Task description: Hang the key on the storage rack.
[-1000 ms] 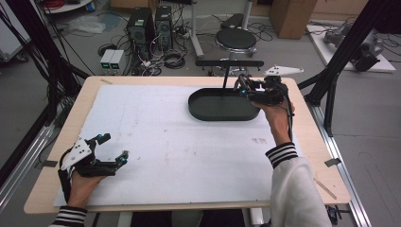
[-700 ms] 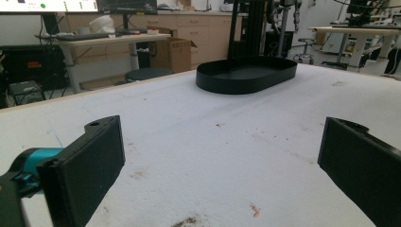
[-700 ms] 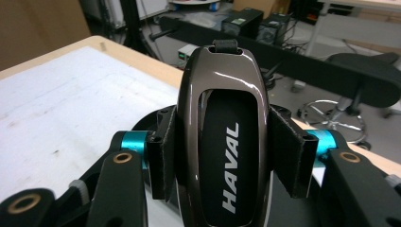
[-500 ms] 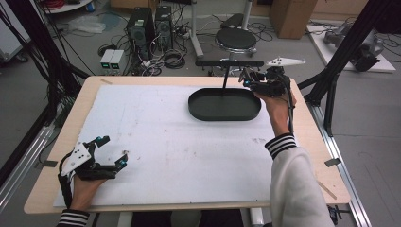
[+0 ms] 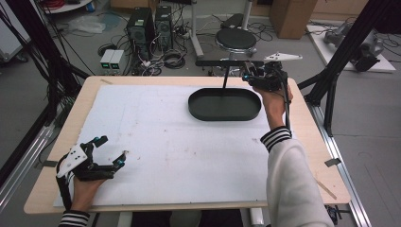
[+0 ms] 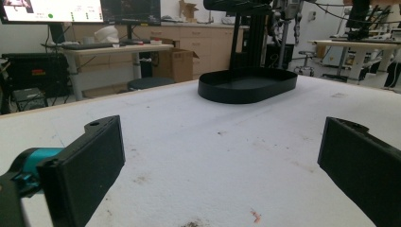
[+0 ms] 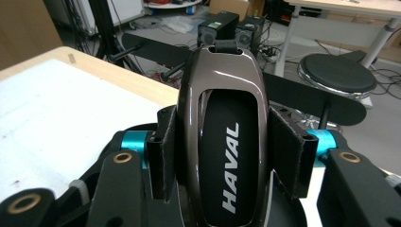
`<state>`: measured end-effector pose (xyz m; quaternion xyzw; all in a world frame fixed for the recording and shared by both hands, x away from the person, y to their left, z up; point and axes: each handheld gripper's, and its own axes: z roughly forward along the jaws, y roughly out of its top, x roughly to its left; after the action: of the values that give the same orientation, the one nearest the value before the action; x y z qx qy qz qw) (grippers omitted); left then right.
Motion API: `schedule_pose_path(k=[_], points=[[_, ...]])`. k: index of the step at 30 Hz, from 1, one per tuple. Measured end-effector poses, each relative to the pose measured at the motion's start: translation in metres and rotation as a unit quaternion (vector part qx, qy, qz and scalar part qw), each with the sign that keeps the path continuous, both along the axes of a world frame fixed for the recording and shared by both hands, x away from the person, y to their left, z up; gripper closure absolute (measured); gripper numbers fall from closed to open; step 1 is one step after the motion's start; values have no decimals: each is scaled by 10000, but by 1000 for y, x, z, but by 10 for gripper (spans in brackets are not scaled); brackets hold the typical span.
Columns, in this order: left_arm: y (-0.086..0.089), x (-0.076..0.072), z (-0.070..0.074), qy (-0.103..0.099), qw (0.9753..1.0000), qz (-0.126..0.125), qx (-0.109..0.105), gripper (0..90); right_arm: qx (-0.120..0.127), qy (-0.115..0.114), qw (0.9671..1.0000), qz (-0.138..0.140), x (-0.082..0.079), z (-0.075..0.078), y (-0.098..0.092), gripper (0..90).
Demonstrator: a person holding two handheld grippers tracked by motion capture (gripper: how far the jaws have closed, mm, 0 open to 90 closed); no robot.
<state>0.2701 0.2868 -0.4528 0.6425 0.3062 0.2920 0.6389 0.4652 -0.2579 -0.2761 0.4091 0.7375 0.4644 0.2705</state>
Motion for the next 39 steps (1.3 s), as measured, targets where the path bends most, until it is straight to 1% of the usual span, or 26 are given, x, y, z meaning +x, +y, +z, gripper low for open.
schedule_pose_path(k=[1, 2, 3, 4, 5, 8, 9, 14, 19, 21, 22, 23, 30, 34, 38, 39], points=[[0, 0, 0, -18, 10000, 4, -7, 19, -73, 8, 10000, -44, 3, -1, 3, 481], [1, 0, 0, -33, 10000, 4, -27, 19, -73, 8, 10000, -44, 3, -1, 3, 481], [1, -1, 0, -43, 10000, 14, -55, 19, -106, -33, 9999, -115, 5, -2, 4, 481], [1, -1, 0, -43, 10000, 14, -55, 19, -106, -33, 9999, -115, 5, -2, 4, 481], [1, -1, 0, -45, 10000, 19, -58, 19, -126, -51, 9997, -186, 7, -4, 5, 481], [1, -1, 0, -48, 10000, 31, -61, 19, -114, -53, 9997, -210, 9, -5, 6, 481], [1, -1, -1, -52, 10000, 31, -63, 19, -97, -92, 9996, -257, 11, -6, 6, 481], [1, -1, -1, -58, 10000, 38, -62, 19, -91, -104, 9995, -271, 15, -6, 6, 481], [1, -1, -1, -54, 10000, 39, -67, 19, -147, -117, 9995, -265, 20, -2, 10, 481], [1, -1, -1, -56, 10000, 37, -69, 19, -124, -134, 9994, -290, 20, -2, 11, 481], [1, -1, -1, -58, 10000, 37, -70, 19, -89, -152, 9994, -283, 22, -2, 11, 481], [1, -1, -1, -58, 10000, 38, -70, 19, -128, -130, 9994, -302, 24, -3, 11, 481], [1, -1, -1, -72, 9999, 31, -67, 19, -108, -87, 9992, -381, 28, -7, 9, 481], [1, -1, -1, -65, 9999, 34, -73, 19, -68, -109, 9991, -409, 31, -9, 7, 481], [1, -1, -1, -67, 9999, 34, -74, 19, -49, -54, 9989, -467, 34, -11, 3, 481], [1, -1, -1, -65, 9999, 34, -76, 19, -86, -57, 9988, -475, 35, -12, 1, 480]])
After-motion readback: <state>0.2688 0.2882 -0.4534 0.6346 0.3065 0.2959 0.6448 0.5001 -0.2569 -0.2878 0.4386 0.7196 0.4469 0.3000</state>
